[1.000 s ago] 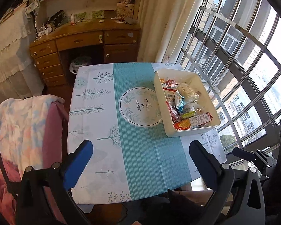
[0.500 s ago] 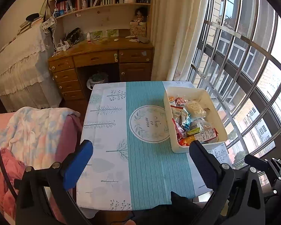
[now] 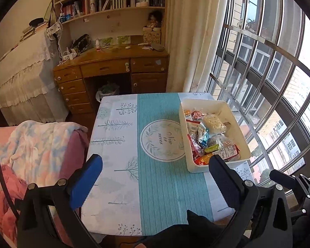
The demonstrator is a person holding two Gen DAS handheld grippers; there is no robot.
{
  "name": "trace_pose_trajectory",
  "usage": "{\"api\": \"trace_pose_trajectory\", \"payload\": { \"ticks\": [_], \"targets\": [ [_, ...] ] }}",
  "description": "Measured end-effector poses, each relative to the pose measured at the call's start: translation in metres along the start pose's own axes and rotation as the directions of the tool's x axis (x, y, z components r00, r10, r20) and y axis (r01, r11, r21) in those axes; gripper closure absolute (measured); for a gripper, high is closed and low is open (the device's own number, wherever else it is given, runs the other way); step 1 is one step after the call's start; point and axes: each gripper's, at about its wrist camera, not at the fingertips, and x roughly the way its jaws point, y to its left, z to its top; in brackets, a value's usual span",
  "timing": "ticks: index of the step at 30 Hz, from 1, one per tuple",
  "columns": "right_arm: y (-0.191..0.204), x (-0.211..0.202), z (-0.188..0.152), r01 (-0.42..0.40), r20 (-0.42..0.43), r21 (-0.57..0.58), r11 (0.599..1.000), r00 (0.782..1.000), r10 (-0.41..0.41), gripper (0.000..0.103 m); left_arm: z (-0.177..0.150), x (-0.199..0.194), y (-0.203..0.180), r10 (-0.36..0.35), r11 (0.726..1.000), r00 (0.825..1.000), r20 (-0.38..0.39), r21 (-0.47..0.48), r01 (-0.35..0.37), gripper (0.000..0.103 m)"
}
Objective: Organize snacks
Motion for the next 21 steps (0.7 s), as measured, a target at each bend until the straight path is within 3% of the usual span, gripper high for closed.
{"api": "trace_pose_trajectory", "payload": {
  "ticks": [21],
  "targets": [
    [-0.012,0.009,0.001,-0.017,-0.042,0.017,1.0,0.999,0.017,0.001,0.0,0.008,-0.009,-0.009,1.0,1.0,-0.021,0.005,0.009,0.001]
  ]
}}
